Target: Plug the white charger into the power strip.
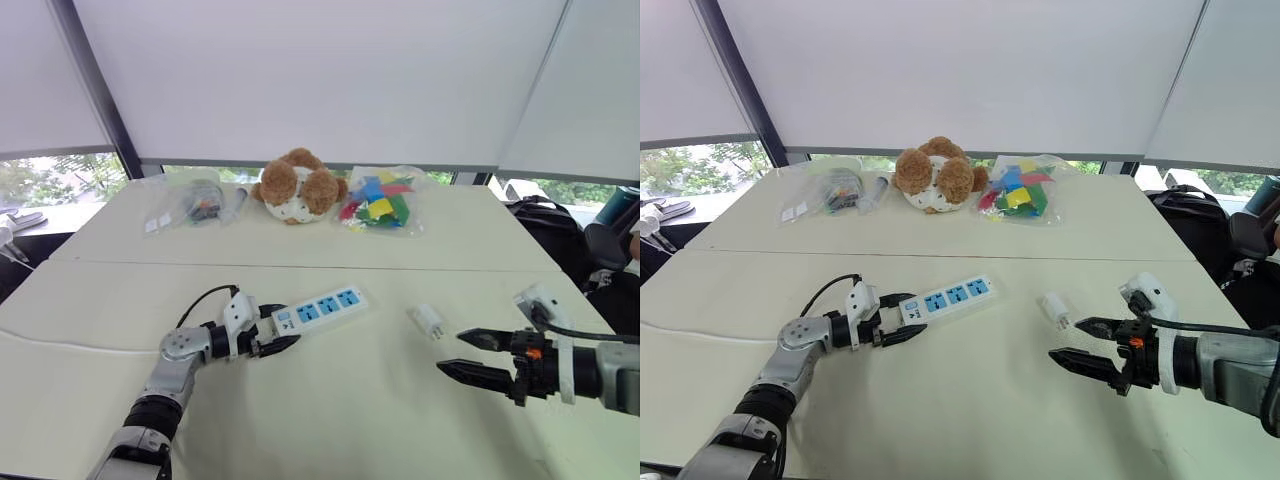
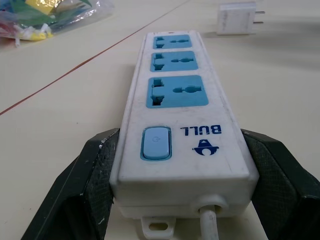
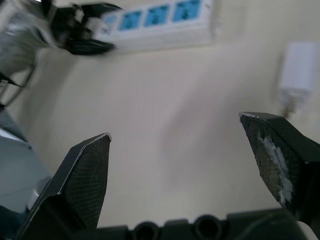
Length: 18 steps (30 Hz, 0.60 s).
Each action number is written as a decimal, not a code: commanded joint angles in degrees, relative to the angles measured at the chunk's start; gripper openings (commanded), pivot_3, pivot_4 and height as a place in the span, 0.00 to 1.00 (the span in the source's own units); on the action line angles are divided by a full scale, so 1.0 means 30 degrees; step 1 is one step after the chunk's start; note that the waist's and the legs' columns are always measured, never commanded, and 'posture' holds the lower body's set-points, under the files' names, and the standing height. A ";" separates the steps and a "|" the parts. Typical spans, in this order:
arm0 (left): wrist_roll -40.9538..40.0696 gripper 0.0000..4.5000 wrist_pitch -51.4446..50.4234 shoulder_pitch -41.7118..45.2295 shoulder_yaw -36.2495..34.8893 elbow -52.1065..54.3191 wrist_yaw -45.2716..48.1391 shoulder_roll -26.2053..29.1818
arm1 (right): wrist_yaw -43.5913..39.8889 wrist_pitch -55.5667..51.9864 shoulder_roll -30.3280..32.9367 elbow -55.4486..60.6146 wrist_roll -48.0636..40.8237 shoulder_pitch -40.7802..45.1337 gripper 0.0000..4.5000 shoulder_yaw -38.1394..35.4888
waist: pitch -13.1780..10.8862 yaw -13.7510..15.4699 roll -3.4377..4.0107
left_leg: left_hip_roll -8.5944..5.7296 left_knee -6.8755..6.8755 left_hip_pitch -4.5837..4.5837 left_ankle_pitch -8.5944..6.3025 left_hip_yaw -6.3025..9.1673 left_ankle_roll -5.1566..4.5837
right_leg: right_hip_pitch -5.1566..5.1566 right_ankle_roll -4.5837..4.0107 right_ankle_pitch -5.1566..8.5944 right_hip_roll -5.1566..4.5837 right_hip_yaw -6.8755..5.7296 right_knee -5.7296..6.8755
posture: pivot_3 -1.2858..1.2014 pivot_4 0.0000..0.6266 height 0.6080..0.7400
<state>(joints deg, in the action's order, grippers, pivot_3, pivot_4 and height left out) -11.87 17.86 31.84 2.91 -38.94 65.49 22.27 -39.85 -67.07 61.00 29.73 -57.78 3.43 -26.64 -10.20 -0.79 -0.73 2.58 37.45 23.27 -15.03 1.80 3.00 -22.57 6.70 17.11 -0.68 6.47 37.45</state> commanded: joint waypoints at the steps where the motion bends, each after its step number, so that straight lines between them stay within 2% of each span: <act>1: 0.0524 0.67 -0.0311 0.0346 0.0718 0.0023 0.0917 0.0219 | -0.0689 -0.0483 0.1667 -0.1847 0.0034 0.2604 1.00 0.0832 | 0.0001 -0.0007 0.0004 | 0.0001 0.0000 -0.0001 0.0000 0.0002 0.0000 | 0.0004 0.0000 0.0000 0.0001 -0.0002 0.0000 | 0.52 0.24 0.99; 5: 0.1501 0.67 0.0014 0.0877 0.1497 -0.0709 0.1880 0.0976 | -0.1901 -0.1209 0.3914 -0.5787 0.3425 0.8539 1.00 0.6960 | 0.0005 -0.0063 0.0012 | 0.0009 -0.0012 0.0010 0.0000 -0.0015 0.0000 | -0.0042 -0.0015 -0.0004 -0.0001 -0.0001 0.0000 | 0.52 0.24 0.99; 9: 0.1911 0.67 0.0232 0.1162 0.1915 -0.1143 0.2174 0.1310 | -0.3433 -0.3197 0.3612 -0.9121 0.5668 1.3701 1.00 1.1870 | 0.0009 -0.0035 0.0015 | 0.0016 -0.0063 0.0024 -0.0001 -0.0029 -0.0001 | -0.0092 -0.0024 -0.0006 -0.0005 -0.0001 -0.0007 | 0.52 0.24 0.99; 14: 0.1986 0.67 0.0514 0.1157 0.1926 -0.1227 0.2128 0.1438 | -0.9096 -0.1834 0.1385 -1.5215 1.1082 2.0804 1.00 2.0478 | 0.0016 -0.0098 0.0068 | 0.0017 -0.0088 0.0077 -0.0003 -0.0064 -0.0005 | -0.0188 -0.0023 -0.0008 -0.0010 0.0007 0.0003 | 0.52 0.24 0.99; 18: 0.1992 0.67 0.0257 0.0725 0.2051 -0.0633 0.1757 0.1128 | -1.3194 0.0678 -0.1375 -2.1157 1.4607 2.4788 1.00 2.4090 | 0.0011 -0.0091 0.0105 | 0.0017 -0.0068 0.0076 -0.0003 -0.0080 -0.0006 | -0.0214 -0.0023 -0.0008 -0.0007 0.0012 0.0058 | 0.52 0.24 0.99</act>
<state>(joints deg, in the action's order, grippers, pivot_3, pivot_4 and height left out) -9.16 19.41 35.97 6.07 -40.97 70.14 25.69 -74.67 -68.11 57.30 -28.69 -18.31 74.71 43.69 -10.17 -1.07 -0.42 2.63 37.25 23.50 -15.04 1.57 2.98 -23.21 6.63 17.09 -0.70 6.48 37.65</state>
